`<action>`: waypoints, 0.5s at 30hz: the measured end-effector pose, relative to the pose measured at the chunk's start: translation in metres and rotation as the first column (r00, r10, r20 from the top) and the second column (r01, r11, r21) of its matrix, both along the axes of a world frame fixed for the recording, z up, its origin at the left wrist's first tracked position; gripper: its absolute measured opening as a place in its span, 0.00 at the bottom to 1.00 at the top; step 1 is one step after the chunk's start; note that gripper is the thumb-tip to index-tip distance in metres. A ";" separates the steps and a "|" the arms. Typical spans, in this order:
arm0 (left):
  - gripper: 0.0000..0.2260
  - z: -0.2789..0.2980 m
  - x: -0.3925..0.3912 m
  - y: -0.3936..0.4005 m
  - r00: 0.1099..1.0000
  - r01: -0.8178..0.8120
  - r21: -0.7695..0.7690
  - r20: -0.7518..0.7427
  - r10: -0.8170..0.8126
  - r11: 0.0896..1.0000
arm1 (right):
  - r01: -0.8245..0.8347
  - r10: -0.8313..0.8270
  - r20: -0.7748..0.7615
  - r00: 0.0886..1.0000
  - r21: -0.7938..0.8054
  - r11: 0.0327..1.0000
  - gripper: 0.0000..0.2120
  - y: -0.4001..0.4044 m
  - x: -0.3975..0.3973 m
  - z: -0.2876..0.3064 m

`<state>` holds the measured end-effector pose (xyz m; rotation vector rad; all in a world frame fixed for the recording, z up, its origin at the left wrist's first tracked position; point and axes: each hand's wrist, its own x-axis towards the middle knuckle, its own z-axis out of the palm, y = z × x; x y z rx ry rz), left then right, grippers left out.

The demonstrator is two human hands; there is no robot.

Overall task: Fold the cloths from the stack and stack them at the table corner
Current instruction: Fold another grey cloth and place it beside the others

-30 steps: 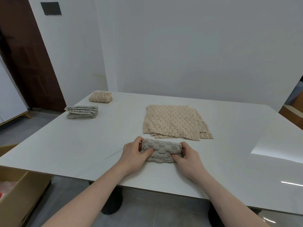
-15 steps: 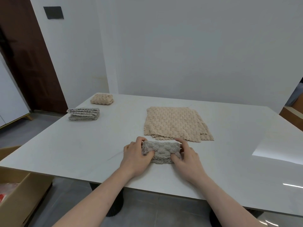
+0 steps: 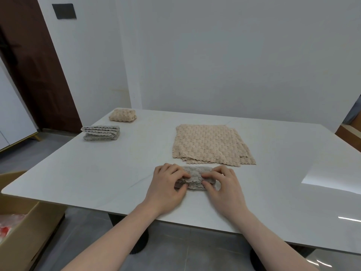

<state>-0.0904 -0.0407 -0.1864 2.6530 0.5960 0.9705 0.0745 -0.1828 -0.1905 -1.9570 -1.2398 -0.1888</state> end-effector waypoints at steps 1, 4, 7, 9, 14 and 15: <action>0.07 0.000 0.001 0.001 1.000 -0.011 -0.016 -0.006 0.011 1.000 | 0.003 -0.003 -0.001 1.000 -0.017 1.000 0.06 0.001 0.000 0.000; 0.03 0.000 0.002 0.002 0.998 -0.067 -0.044 -0.009 0.067 0.997 | 0.051 -0.050 0.013 0.999 -0.056 0.997 0.04 0.005 0.001 -0.002; 0.06 -0.002 0.003 0.004 0.990 -0.141 -0.060 -0.014 0.140 0.988 | 0.097 -0.095 0.026 0.995 -0.098 0.990 0.07 0.007 0.001 -0.004; 0.07 -0.003 0.002 0.005 0.984 -0.178 -0.080 -0.011 0.178 0.981 | 0.118 -0.119 -0.004 0.993 -0.116 0.986 0.10 0.007 0.002 -0.004; 0.18 -0.003 0.001 -0.001 0.967 -0.253 -0.077 -0.041 0.251 0.964 | 0.103 -0.121 -0.108 0.987 -0.155 0.982 0.10 0.005 0.007 0.003; 0.18 -0.003 0.001 0.000 0.964 -0.266 -0.103 -0.046 0.262 0.958 | 0.101 -0.120 -0.125 0.985 -0.149 0.984 0.09 0.003 0.007 0.004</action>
